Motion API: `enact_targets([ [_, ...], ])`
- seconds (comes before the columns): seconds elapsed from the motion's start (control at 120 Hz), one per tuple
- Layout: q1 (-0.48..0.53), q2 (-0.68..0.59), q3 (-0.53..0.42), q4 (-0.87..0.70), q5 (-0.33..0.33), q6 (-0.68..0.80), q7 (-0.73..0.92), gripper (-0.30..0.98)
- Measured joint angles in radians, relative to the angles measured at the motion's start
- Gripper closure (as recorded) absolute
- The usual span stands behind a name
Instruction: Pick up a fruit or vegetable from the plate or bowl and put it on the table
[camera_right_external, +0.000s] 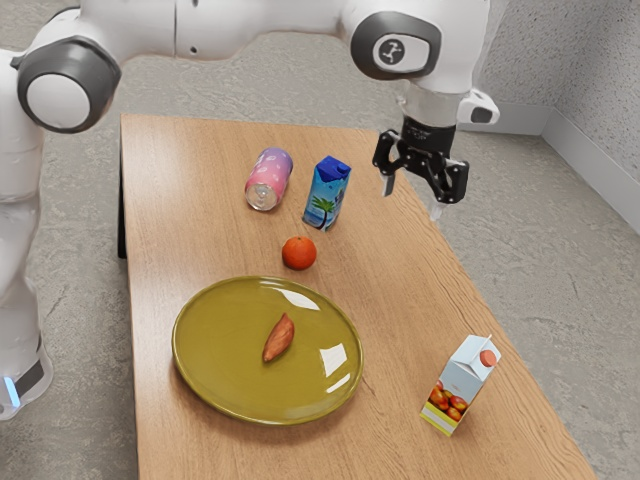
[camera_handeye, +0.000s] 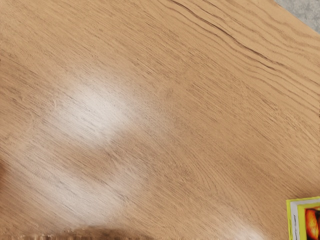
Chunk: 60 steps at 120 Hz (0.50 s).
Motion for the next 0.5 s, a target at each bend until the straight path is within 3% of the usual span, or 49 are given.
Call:
enact_targets([
  [0.133,-0.096,-0.006,0.0,-0.021,0.02,-0.004,-0.169,0.0],
  [0.425,-0.275,-0.197,-0.081,-0.452,0.031,0.171,-0.43,0.0],
  [0.5,-0.266,-0.229,-0.082,-0.521,0.03,0.216,-0.479,0.0],
])
